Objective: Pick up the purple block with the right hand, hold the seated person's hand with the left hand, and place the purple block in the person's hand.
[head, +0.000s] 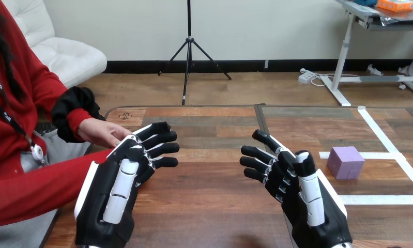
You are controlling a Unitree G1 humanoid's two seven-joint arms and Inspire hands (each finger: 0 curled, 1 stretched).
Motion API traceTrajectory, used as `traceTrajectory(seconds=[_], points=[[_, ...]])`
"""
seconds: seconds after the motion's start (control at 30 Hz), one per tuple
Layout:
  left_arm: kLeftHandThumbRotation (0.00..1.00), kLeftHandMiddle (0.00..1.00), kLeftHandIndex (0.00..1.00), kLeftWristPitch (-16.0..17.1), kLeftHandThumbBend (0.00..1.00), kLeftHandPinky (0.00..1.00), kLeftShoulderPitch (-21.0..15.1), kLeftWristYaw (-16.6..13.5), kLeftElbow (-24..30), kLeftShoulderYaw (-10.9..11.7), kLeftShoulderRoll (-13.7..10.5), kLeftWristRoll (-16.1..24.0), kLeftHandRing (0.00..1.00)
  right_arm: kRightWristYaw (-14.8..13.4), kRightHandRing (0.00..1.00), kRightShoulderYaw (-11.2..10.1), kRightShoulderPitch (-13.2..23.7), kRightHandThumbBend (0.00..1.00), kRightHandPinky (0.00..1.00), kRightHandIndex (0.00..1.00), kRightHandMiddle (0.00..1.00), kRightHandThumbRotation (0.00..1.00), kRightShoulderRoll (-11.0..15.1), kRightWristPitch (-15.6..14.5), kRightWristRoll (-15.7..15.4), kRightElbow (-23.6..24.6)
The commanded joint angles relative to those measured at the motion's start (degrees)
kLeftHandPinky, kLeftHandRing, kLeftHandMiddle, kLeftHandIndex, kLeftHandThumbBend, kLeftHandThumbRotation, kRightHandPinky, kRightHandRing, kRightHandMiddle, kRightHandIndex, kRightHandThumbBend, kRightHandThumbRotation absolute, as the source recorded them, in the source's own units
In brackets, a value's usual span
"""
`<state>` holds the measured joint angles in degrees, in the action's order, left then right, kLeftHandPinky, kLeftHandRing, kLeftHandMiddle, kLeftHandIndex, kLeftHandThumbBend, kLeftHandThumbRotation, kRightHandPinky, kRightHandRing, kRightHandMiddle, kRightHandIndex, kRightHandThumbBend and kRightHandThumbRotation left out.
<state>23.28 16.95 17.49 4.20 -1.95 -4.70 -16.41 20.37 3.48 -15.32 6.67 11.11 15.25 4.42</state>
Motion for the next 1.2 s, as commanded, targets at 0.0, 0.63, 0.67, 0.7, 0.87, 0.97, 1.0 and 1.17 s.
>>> traceTrajectory(seconds=[0.0,0.63,0.67,0.7,0.87,0.97,1.0,1.17], points=[[0.85,0.73,0.73,0.49,0.63,0.65,-1.03,-0.11,2.20,-0.05,1.34,-0.40,0.71,0.12,0.83,-0.79,2.77,0.78,0.86,0.93,0.83,1.00,-0.57,1.03,0.61,2.40],[0.83,0.72,0.72,0.11,0.63,0.64,-1.93,-0.06,1.64,-0.18,1.34,-0.38,0.71,-3.97,0.81,-1.20,7.26,0.78,0.78,0.86,0.81,1.00,2.84,2.34,-10.44,-0.64],[0.83,0.72,0.72,0.15,0.64,0.64,-2.06,-0.08,1.52,-0.19,1.35,-0.28,0.71,-4.08,0.81,-1.54,8.60,0.77,0.78,0.85,0.81,1.00,3.61,2.76,-11.46,-1.95],[0.83,0.72,0.72,0.19,0.63,0.64,-2.16,-0.09,1.42,-0.20,1.35,-0.20,0.70,-4.18,0.81,-1.79,9.52,0.75,0.78,0.85,0.82,0.99,4.13,3.07,-12.25,-2.88],[0.84,0.72,0.71,0.19,0.63,0.63,-2.59,0.00,1.03,-0.28,1.46,-0.21,0.70,-6.94,0.82,-2.55,14.50,0.71,0.77,0.84,0.83,0.96,6.86,4.41,-17.95,-7.95],[0.83,0.71,0.71,0.15,0.63,0.63,-2.80,0.13,0.82,-0.36,1.56,-0.38,0.70,-8.19,0.82,-2.83,16.50,0.72,0.75,0.83,0.83,0.94,7.61,4.91,-19.71,-10.10],[0.83,0.71,0.71,0.18,0.63,0.63,-2.89,0.23,0.72,-0.38,1.62,-0.54,0.70,-8.68,0.82,-2.93,17.61,0.72,0.75,0.83,0.83,0.94,8.23,4.89,-20.55,-11.15],[0.82,0.71,0.70,-0.68,0.65,0.63,-3.04,0.38,0.73,-0.57,1.93,-1.46,0.70,-10.34,0.84,-3.10,21.49,0.75,0.76,0.84,0.85,0.93,10.62,3.24,-23.66,-14.37]])
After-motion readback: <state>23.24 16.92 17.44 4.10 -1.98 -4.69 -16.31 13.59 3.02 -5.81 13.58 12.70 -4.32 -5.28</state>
